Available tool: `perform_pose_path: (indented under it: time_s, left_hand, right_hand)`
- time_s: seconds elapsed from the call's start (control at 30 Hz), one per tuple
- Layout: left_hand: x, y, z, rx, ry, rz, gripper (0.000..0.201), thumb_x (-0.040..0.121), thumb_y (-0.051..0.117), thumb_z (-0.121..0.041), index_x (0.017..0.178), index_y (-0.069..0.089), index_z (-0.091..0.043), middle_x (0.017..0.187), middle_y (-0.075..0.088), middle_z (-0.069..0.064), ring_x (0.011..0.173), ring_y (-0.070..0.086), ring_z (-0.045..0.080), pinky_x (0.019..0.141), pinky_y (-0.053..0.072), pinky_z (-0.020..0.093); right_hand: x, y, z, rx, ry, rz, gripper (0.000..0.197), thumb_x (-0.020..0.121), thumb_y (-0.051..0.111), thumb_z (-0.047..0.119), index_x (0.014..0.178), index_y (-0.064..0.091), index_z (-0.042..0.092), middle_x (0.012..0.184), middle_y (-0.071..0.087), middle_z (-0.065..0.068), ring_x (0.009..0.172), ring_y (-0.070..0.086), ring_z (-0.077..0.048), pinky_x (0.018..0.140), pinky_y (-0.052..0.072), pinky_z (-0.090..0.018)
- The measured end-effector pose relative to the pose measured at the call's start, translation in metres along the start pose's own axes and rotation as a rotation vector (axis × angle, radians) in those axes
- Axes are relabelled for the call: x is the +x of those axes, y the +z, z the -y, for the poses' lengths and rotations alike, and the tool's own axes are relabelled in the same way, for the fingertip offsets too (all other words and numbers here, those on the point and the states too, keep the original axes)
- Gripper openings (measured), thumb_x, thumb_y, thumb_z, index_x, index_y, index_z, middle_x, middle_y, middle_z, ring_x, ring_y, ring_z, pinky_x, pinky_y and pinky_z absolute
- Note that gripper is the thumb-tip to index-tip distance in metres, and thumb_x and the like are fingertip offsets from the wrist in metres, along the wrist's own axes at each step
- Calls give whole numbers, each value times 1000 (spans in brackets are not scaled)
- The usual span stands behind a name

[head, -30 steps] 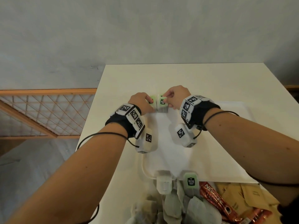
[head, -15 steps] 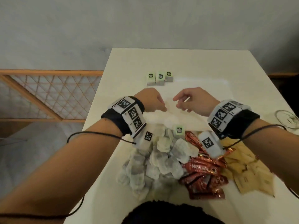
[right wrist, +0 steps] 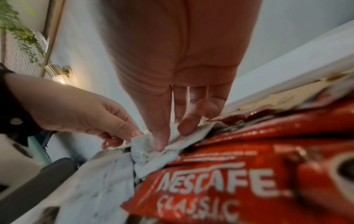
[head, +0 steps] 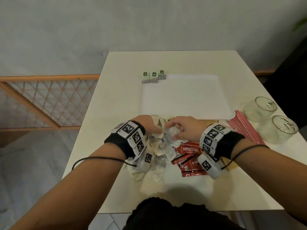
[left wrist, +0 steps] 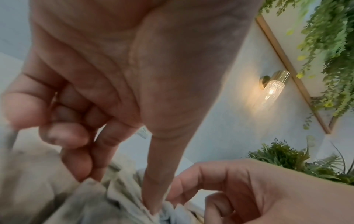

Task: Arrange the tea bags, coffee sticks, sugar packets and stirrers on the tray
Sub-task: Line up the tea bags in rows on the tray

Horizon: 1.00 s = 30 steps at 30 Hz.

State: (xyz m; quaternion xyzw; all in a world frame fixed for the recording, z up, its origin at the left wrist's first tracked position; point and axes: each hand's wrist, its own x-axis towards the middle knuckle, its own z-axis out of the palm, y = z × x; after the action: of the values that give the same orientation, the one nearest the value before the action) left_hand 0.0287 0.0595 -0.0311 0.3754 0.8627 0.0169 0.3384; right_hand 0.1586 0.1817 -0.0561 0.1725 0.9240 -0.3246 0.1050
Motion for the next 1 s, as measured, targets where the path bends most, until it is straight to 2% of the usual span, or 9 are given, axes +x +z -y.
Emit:
perform_pose_path:
  time_s: [0.07,0.17,0.3,0.47,0.57,0.63,0.83,0.9,1.0]
  left_hand:
    - [-3,4,-5,-43,8,15,27,99,53,-26,75,48,-14,78,51,2,89,50,22,59,36,19]
    - [2,14,2,-119,-32,12,30,89,65,-37,78,50,-14,83,56,3,84,55,19,64,41,23]
    - [3,20,3,-179,-44,-39,31,83,72,-36,83,58,-8,81,55,4,78,54,19,65,41,26]
    - [-4,18,5,-207,25,-181,34,79,72,-28,60,47,-15,61,45,-3,65,48,21,64,37,27]
    - [-14,5,6,-226,136,-262,8,82,69,-21,84,63,-16,72,63,-5,74,63,15,67,48,25]
    - [-15,-4,9,-217,193,-314,16,82,71,-26,91,63,-16,80,68,-3,80,65,15,74,51,29]
    - [-14,-21,4,-232,336,-383,17,84,73,-31,81,60,-20,69,52,-11,64,48,5,53,34,11]
    - [-12,-23,4,-242,350,-414,16,84,72,-32,84,62,-19,80,59,-7,77,55,10,64,41,13]
    - [-8,-29,6,-298,314,-480,15,83,69,-28,83,57,-19,106,63,0,99,59,17,86,49,34]
  right_hand:
    - [2,6,-2,-85,-4,-12,49,81,76,23,127,59,26,122,58,8,79,47,12,67,32,-5]
    - [3,10,-2,-127,35,-19,51,77,78,28,124,60,25,118,57,5,102,52,-8,82,37,-21]
    - [-2,8,-2,-108,74,-65,35,75,81,29,106,66,22,93,53,12,85,53,-8,69,39,-20]
    - [-10,4,-10,28,42,-110,18,79,76,21,92,65,25,90,63,12,66,49,4,58,34,-11]
    - [-16,-7,-10,86,13,-153,20,76,80,17,90,67,24,77,59,16,60,49,4,59,36,-10]
    - [-18,-16,-8,162,-13,-162,22,74,82,12,88,68,21,69,58,16,54,50,7,57,38,-8]
    - [-15,-43,2,295,-88,-215,36,71,85,15,100,66,27,66,57,7,60,49,-5,62,44,-15]
    - [-13,-48,5,285,-90,-239,45,72,85,15,108,62,29,63,51,12,58,47,-5,59,42,-13]
    - [-12,-56,7,234,-95,-258,41,71,85,20,104,63,30,70,60,0,63,53,-13,66,46,-18]
